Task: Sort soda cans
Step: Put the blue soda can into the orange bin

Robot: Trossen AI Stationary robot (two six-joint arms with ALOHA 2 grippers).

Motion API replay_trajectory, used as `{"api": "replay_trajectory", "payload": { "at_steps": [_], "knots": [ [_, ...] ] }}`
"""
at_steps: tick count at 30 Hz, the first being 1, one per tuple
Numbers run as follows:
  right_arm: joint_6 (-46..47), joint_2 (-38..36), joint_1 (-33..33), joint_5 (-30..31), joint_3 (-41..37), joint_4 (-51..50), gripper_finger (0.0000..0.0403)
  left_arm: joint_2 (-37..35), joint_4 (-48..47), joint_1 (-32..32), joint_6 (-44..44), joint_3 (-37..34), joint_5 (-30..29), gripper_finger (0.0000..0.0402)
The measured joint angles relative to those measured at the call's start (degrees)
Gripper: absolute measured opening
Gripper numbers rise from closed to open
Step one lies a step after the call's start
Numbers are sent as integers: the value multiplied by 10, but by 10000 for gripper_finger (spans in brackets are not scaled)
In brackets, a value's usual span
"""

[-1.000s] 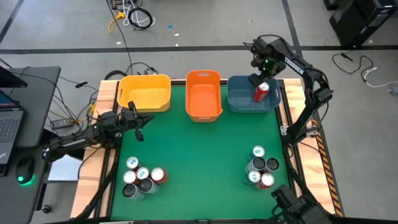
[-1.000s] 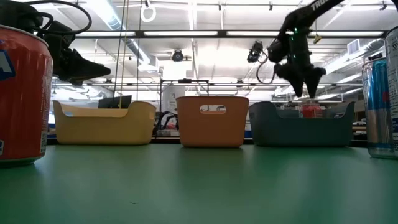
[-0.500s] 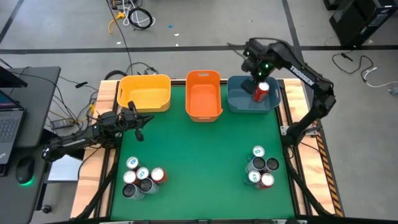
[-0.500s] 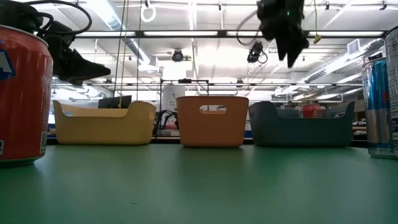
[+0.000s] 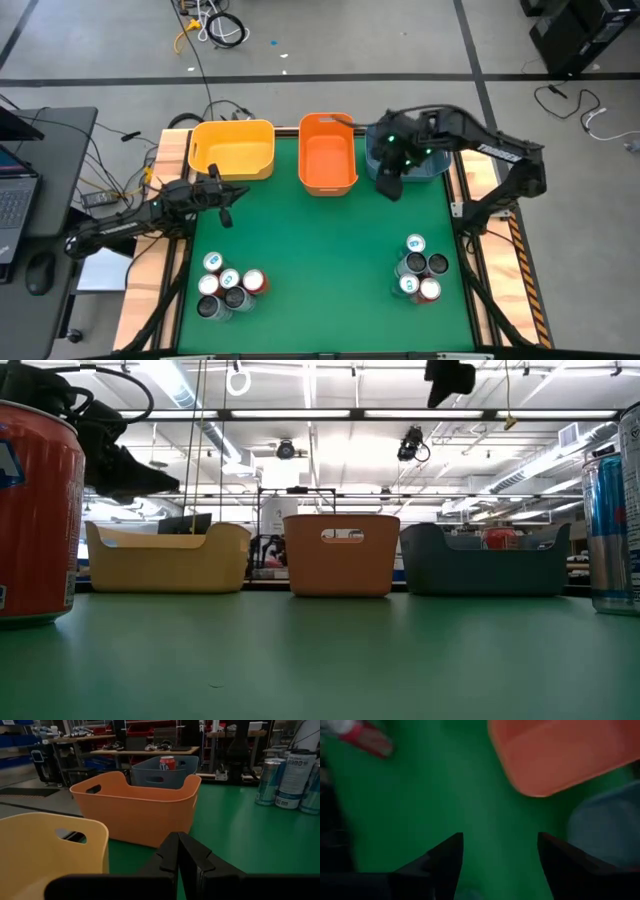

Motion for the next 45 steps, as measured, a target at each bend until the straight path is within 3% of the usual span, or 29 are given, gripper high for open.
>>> {"api": "replay_trajectory", "payload": {
  "at_steps": [2, 6, 19, 26, 34, 45],
  "knots": [
    [38, 14, 18, -24, 0, -24, 225, 5, 0, 0, 0, 0, 1, 14],
    [116, 48, 71, -15, -1, -98, 223, 17, 0, 0, 0, 0, 1, 14],
    [270, 104, 232, -24, -10, -96, 315, 46, 3, 0, -2, -1, 21, 14],
    [350, 104, 305, 7, -11, -95, 322, 46, 10, 0, -1, -2, 25, 15],
    [380, 96, 320, 9, -83, -94, 317, 46, 33, 0, 16, -2, 26, 14],
    [463, 54, 260, -4, -168, -95, 327, 54, 65, 0, 30, -2, 26, 15]
  ]
}}
